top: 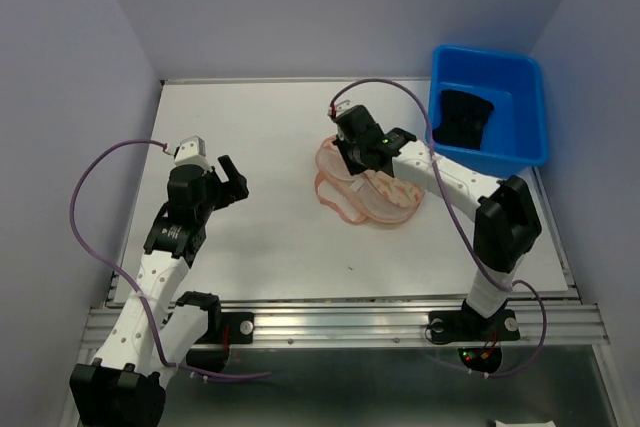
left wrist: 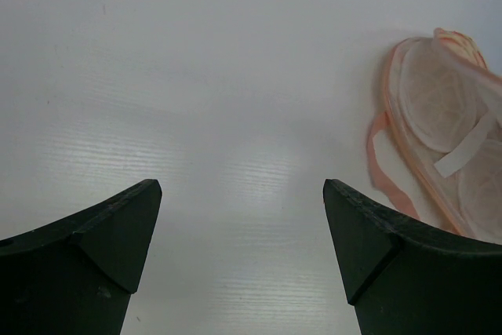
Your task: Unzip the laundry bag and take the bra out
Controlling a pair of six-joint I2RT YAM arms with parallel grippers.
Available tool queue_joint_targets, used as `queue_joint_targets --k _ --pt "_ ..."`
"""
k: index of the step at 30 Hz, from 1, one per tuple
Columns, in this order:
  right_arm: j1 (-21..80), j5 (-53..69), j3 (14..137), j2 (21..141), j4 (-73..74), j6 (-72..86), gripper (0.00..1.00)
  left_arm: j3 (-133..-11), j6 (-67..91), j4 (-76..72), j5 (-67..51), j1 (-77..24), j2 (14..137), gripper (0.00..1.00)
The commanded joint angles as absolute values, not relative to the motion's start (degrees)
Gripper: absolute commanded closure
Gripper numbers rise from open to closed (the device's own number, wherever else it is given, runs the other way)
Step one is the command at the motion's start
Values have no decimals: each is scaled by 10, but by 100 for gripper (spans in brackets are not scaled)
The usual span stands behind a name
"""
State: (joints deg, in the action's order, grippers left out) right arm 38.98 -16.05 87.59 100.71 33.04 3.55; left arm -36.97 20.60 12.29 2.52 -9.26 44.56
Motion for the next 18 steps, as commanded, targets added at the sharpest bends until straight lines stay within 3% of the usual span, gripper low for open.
queue_joint_targets --k 1,7,8,10,18 --pt "404 -156 850 1039 332 66 98 -361 199 107 25 -91 445 3" --pt "404 -102 802 1054 311 78 87 -360 199 106 23 -91 441 3" --pt "404 -87 799 1050 309 82 74 -360 199 106 23 -91 441 3" --pt "404 -59 796 1040 308 86 62 -361 199 106 22 -91 440 3" --pt "404 -38 847 950 317 107 32 -363 196 105 18 -91 440 3"
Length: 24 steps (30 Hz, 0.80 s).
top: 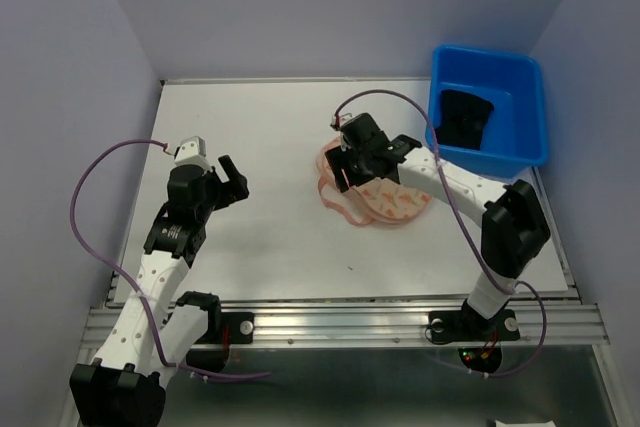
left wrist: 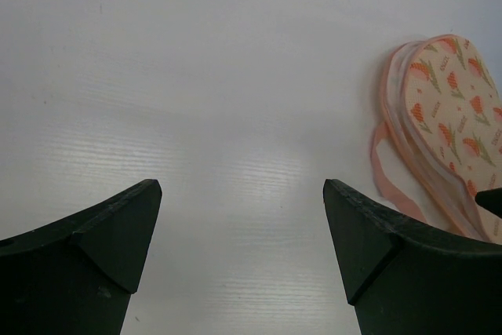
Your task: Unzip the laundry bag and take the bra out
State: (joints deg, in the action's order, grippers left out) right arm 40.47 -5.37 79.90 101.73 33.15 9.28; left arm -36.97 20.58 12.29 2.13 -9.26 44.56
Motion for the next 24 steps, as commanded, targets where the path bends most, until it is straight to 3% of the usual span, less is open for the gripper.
queue_joint_targets --k 1,3,5,14,24 --pt "404 -52 854 941 319 109 28 -363 194 104 15 -91 440 3" --pt "404 -79 853 918 320 118 8 -365 189 98 10 -91 436 3" --pt "404 -126 841 876 319 127 0 -373 189 94 11 -91 434 3" --pt "399 -310 738 611 325 160 0 -515 207 213 21 -91 396 2" --pt "399 -352 652 292 411 143 0 -580 187 339 69 -91 278 2"
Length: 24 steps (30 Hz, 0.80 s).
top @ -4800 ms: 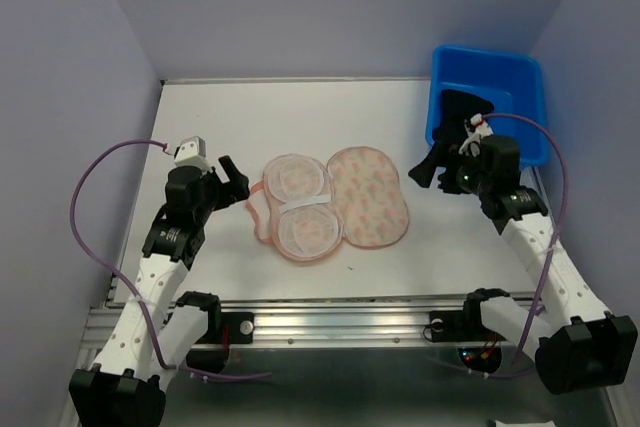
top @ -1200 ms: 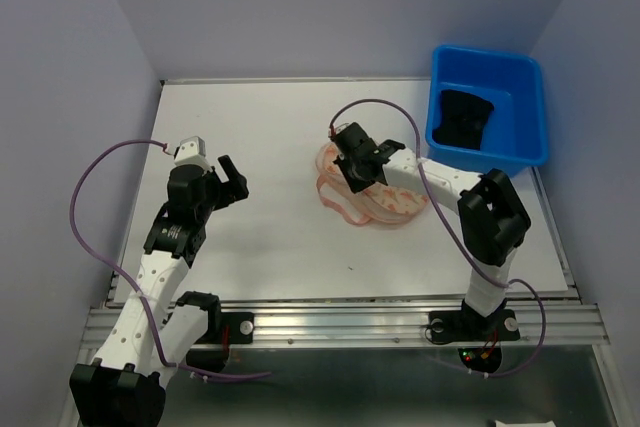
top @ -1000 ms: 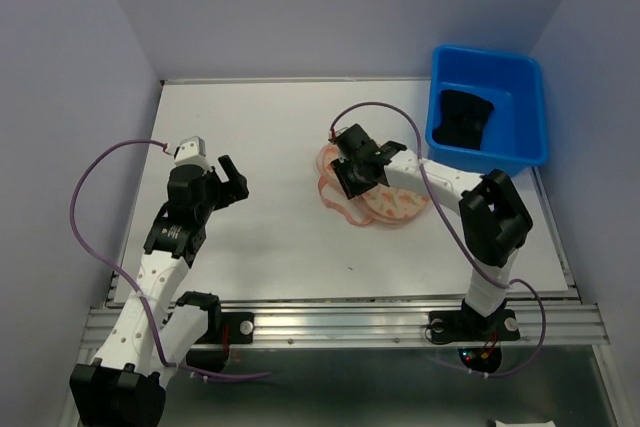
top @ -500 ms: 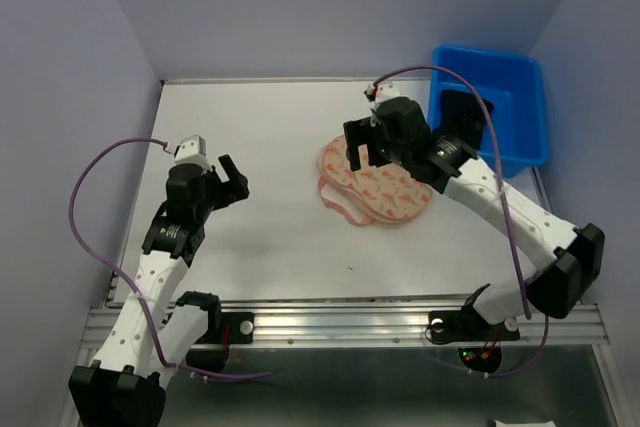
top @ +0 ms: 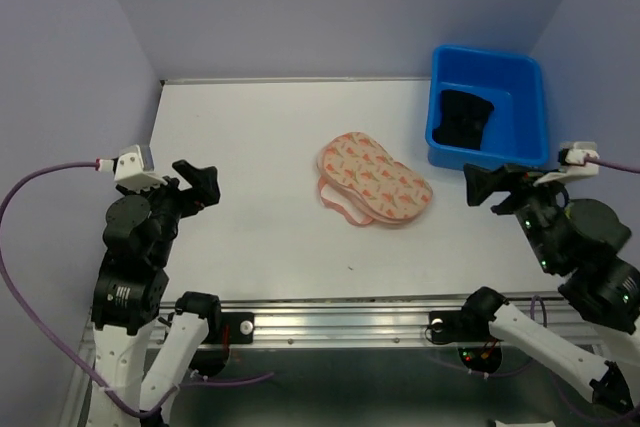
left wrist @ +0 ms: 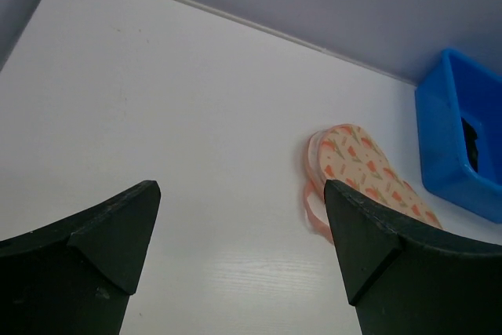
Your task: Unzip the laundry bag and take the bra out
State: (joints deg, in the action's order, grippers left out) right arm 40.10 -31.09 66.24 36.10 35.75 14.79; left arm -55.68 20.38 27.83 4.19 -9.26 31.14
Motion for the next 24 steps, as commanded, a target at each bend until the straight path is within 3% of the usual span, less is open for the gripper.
queue_joint_targets --k 1,8,24 --pt "399 -353 652 277 423 143 0 -581 187 346 69 -91 270 2" --pt "399 -337 667 178 504 170 0 -580 193 392 76 -91 198 2" --pt "399 -331 685 120 565 194 0 -565 208 423 94 -103 143 2"
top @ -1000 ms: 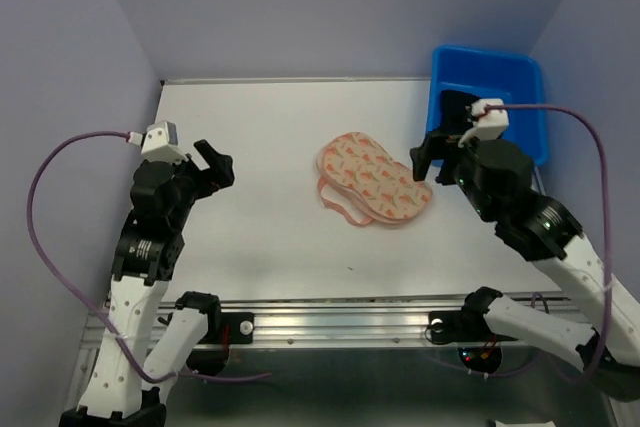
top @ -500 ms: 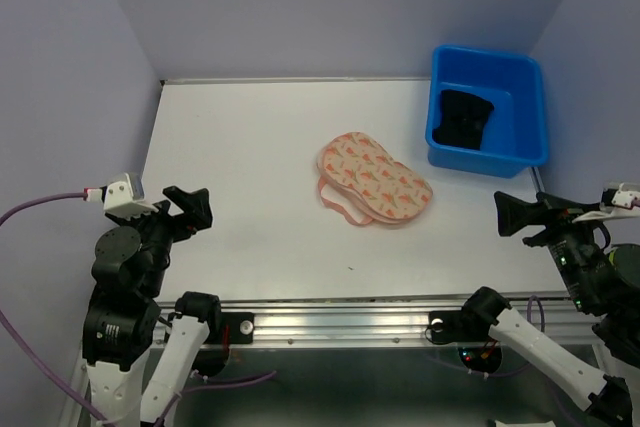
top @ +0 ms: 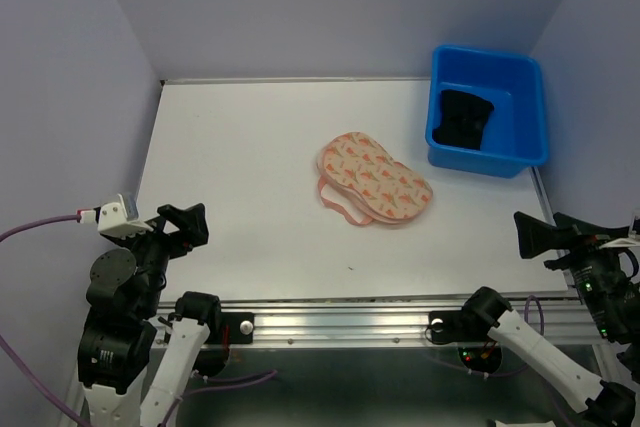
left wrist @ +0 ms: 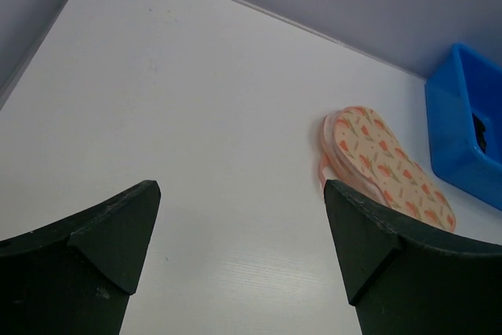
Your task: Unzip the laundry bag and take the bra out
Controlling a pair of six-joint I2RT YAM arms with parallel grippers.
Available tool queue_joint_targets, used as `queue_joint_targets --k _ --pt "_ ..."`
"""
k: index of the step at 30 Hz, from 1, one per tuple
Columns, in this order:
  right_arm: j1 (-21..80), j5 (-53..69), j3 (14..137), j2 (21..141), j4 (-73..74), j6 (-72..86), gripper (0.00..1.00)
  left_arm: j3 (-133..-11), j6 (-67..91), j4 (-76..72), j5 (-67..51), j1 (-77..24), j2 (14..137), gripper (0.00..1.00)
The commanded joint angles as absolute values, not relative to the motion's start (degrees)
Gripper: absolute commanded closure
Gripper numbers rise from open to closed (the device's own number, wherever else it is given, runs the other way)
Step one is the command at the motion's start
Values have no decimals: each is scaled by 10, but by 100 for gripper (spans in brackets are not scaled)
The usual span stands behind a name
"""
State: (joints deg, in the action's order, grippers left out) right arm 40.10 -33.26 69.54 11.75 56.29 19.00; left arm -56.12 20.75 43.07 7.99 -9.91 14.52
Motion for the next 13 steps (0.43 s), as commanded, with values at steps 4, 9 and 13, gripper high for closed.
queue_joint_targets --k 4,9,13 --pt "399 -322 672 128 549 193 0 -569 207 428 96 -105 145 2" --pt "399 -311 664 139 530 192 0 -564 213 428 90 -106 145 2" --pt "399 -302 656 148 521 192 0 -560 214 423 81 -106 148 2"
